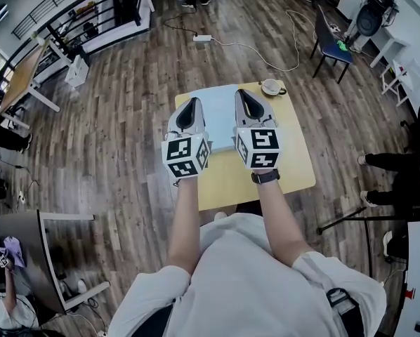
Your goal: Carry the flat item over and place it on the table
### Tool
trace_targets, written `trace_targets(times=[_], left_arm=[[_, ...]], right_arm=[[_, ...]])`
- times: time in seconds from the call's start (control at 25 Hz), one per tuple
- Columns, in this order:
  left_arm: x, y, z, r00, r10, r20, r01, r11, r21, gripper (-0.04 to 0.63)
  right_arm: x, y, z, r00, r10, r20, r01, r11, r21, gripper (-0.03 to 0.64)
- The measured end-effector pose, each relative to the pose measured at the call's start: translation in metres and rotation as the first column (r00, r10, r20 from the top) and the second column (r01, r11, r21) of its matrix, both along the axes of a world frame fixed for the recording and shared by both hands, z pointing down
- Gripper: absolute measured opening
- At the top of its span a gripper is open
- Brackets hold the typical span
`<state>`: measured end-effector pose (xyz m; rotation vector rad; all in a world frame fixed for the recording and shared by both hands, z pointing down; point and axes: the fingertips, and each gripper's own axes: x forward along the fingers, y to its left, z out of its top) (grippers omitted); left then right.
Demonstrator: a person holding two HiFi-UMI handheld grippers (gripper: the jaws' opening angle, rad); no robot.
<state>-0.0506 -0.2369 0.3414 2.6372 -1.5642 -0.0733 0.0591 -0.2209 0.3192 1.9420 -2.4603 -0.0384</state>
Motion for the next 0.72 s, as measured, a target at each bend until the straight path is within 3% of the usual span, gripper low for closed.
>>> trace_targets(times=[0.36,0.72], left_arm=[[0.007,0.015,-0.011,1.0,0.004,0.004,-0.004,1.0,0.03,0.009],[0.003,-0.009,0.032,1.0,-0.007,0.018,0.008,0.999,-0.053,0.009]], right_arm=[[0.008,0.014,-0.003,1.0,0.022,0.0,-0.022,1.0,0.016,0.012],[0.007,-0.005,0.034,1.0,0.02,0.002,-0.02,0.999,-0.041,0.012]])
